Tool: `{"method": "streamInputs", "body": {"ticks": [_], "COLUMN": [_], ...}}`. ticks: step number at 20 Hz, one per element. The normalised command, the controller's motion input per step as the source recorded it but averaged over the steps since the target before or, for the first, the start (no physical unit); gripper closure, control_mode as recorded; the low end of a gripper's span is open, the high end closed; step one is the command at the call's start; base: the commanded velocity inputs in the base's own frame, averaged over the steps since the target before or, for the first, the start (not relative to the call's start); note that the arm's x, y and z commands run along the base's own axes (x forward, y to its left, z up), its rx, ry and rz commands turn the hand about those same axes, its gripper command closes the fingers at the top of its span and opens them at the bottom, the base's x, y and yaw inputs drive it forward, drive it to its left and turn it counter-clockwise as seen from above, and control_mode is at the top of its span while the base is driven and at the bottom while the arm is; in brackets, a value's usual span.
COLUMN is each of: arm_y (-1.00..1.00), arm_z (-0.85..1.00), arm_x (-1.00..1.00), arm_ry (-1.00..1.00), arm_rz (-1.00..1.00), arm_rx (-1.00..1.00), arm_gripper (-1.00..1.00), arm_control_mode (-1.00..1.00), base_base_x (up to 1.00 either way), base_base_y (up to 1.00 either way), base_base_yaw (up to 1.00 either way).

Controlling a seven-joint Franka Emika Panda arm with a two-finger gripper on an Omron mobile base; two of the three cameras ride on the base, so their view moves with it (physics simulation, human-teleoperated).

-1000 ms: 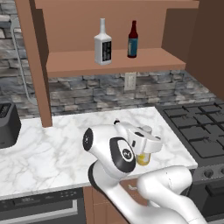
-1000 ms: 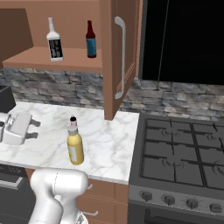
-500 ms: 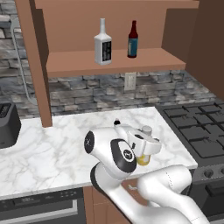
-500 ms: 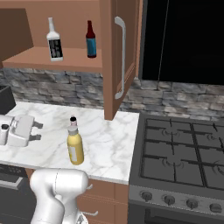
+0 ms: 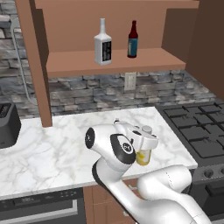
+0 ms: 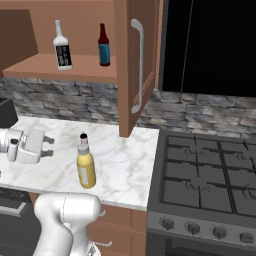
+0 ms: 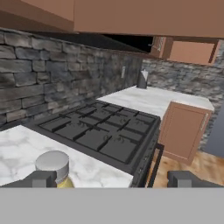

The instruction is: Sort all alcoholic drinks to one cabinet, and non-alcoholic drinks to the other.

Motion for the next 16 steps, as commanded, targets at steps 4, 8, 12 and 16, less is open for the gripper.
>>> {"method": "streamInputs", "body": {"ticks": [4,8,12,16], "arm_y": [-0.02,-0.02,-0.05,-0.04], "arm_z": [-0.21,-0.26,-0.21,-0.21], "arm_x": [0.24,0.24,0.21,0.18], "arm_ry": [0.0,0.0,0.0,0.0], "arm_rz": [0.0,0.0,0.0,0.0], "arm_rx": [0.01,0.01,0.0,0.0], "arm_gripper": [-1.0,-1.0,-1.0,-1.0], "arm_control_mode": [-1.0,-1.0,-1.0,-1.0], "base_base_x": [0.0,0.0,0.0,0.0], "base_base_y": [0.0,0.0,0.0,0.0], "base_base_yaw": [0.0,0.0,0.0,0.0]}}
